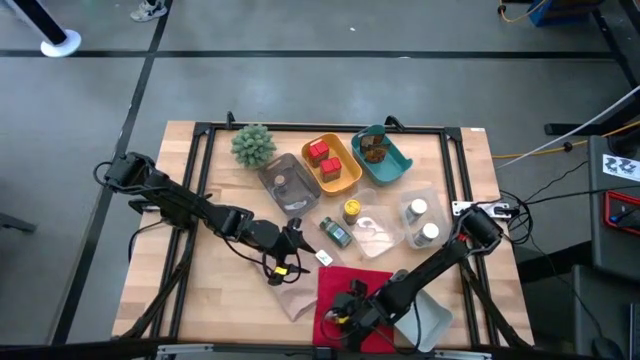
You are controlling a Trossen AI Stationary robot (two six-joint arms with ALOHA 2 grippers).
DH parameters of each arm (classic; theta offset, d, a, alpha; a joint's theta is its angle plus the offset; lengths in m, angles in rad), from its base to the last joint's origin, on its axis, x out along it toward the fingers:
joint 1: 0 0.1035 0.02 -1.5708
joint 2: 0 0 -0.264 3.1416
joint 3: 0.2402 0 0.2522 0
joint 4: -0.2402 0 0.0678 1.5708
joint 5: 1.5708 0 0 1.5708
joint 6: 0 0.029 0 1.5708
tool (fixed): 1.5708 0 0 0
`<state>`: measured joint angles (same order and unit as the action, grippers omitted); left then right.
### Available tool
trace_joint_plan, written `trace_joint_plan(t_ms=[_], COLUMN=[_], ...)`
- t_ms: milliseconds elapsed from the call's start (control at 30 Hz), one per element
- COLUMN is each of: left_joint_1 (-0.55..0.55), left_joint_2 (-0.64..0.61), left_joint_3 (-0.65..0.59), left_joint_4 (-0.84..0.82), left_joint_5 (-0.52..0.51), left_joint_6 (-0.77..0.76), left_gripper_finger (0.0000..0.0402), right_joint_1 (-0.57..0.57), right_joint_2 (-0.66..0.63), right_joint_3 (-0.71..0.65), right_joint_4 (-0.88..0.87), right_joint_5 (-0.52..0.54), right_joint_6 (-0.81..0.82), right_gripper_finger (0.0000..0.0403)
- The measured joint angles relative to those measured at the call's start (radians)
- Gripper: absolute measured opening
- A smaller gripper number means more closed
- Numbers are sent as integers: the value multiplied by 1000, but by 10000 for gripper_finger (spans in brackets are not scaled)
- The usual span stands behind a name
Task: Sort spices by type
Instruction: Put the brown seasoning bottle into the black bin
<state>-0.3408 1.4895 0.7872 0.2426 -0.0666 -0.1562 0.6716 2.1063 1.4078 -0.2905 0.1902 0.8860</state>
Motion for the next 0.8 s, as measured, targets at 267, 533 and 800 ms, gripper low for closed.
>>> trace_joint_plan(t_ms=[267, 533, 800], left_joint_1=[0, -26, -94], left_joint_2=[0, 0, 0], left_joint_3=[0, 0, 0], left_joint_4=[12, 57, 63], left_joint_5=[0, 0, 0], left_joint_6=[11, 43, 114], left_gripper_finger=[251, 251, 251], right_joint_1=[-24, -69, -103], right_joint_2=[-61, -126, -175], right_joint_3=[-1, 0, 0], right_joint_4=[-6, 1, 7], right_joint_5=[21, 101, 188], right_joint_6=[-41, -126, -181], right_gripper_finger=[197, 198, 201])
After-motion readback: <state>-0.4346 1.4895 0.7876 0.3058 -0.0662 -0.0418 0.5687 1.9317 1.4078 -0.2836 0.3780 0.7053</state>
